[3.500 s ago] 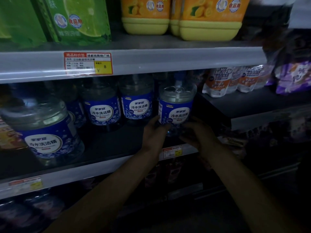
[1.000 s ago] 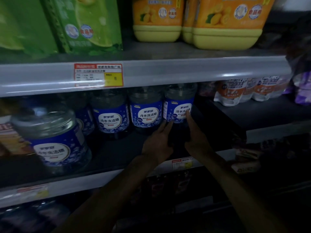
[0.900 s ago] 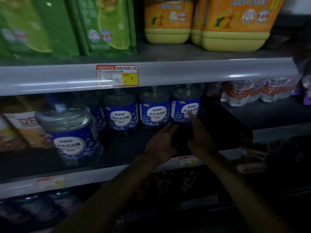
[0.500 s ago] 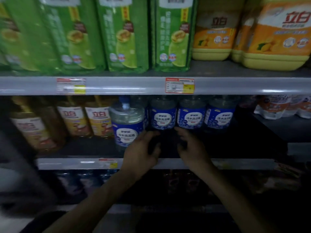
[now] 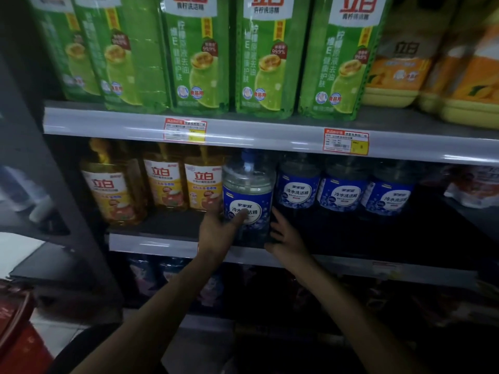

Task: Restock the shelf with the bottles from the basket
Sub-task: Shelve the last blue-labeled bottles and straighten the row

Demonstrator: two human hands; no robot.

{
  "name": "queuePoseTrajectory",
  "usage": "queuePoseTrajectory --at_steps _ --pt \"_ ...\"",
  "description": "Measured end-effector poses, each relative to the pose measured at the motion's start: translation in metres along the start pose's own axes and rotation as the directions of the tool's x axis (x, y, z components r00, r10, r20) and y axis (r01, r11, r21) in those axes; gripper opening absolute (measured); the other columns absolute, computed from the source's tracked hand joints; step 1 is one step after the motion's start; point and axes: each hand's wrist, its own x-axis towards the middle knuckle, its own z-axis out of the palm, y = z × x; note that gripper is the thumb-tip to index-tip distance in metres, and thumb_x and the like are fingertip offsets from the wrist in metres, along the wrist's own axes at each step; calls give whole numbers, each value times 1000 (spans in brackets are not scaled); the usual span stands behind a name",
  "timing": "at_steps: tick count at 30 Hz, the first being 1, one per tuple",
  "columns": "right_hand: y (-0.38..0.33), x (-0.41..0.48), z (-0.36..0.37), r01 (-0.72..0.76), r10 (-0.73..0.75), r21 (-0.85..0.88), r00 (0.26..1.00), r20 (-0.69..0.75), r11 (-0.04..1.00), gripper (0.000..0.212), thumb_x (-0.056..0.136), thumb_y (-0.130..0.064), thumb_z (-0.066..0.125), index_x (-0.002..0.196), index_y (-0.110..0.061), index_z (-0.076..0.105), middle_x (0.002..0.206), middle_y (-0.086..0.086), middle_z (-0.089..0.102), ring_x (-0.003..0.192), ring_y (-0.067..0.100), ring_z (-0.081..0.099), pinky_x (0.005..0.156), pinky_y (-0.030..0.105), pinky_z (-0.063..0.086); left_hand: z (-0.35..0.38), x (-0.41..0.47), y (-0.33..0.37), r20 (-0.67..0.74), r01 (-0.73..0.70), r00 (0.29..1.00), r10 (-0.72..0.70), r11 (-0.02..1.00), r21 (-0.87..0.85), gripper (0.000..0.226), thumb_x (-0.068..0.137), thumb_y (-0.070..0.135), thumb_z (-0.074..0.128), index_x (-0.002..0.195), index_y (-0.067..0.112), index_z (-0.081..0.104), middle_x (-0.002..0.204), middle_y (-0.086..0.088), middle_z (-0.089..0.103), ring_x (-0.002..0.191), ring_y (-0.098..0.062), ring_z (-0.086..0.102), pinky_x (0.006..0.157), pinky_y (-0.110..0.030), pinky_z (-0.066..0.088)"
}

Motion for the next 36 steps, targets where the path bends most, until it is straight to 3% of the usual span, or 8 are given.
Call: queuePoseTrajectory --at_steps 10,18,21,25,28,30,33,36 --pt "12 9 -4 17 -18 -16 998 -67 1000 88 90 17 58 159 -28 26 148 8 49 117 13 49 74 16 49 3 -5 2 -50 -35 998 37 999 36 57 83 24 87 133 22 61 121 2 75 104 -5 71 91 -44 62" --pt "14 13 -6 24 -27 -54 998 -57 998 93 88 19 57 159 -30 23 135 -1 48 118 12 47 72 17 48 5 -1 -2 -53 -22 998 25 998 66 59 84 29 86 136 24 58 125 1 73 111 -14 70 92 -47 62" --pt "12 12 -6 22 -26 -68 998 -63 997 92 88 18 57 159 -30 25 129 -4 47 117 13 49 81 23 50 6 -3 -3 -48 -12 999 16 998 68 56 83 32 85 132 26 60 124 3 73 109 -12 70 92 -48 61" --pt "13 3 -2 77 -110 -186 978 -179 980 67 93 0 65 151 -25 43 124 -5 58 118 16 59 84 21 50 -3 -6 6 -28 43 999 -40 993 111 48 80 37 88 121 21 69 117 3 77 105 -11 73 94 -46 61" --pt "14 -10 2 166 -233 -300 951 -204 939 55 95 -17 68 146 -25 49 133 -8 61 120 9 57 98 34 52 -16 -14 19 31 -11 999 4 976 216 52 78 41 88 122 21 70 116 3 77 104 -12 73 93 -45 61" --pt "14 -21 4 249 -334 -404 930 -155 880 60 94 -26 70 149 -27 46 144 -8 55 128 9 53 103 35 50 -27 -24 27 118 -119 990 82 928 353 57 78 45 83 129 27 64 124 4 73 111 -14 69 94 -46 60" --pt "13 -37 8 318 -417 -556 907 -57 768 68 93 -33 71 154 -26 41 158 -4 40 141 15 42 111 39 45 -45 -48 36 190 -313 949 250 725 613 55 88 41 75 139 33 55 136 2 62 119 -21 63 92 -42 58" --pt "6 -52 14 338 -411 -589 912 10 735 71 94 -35 70 155 -22 37 163 -3 30 148 17 33 116 41 40 -68 -73 39 185 -331 939 290 614 717 68 91 43 71 152 31 43 147 -2 54 126 -27 57 96 -42 53"
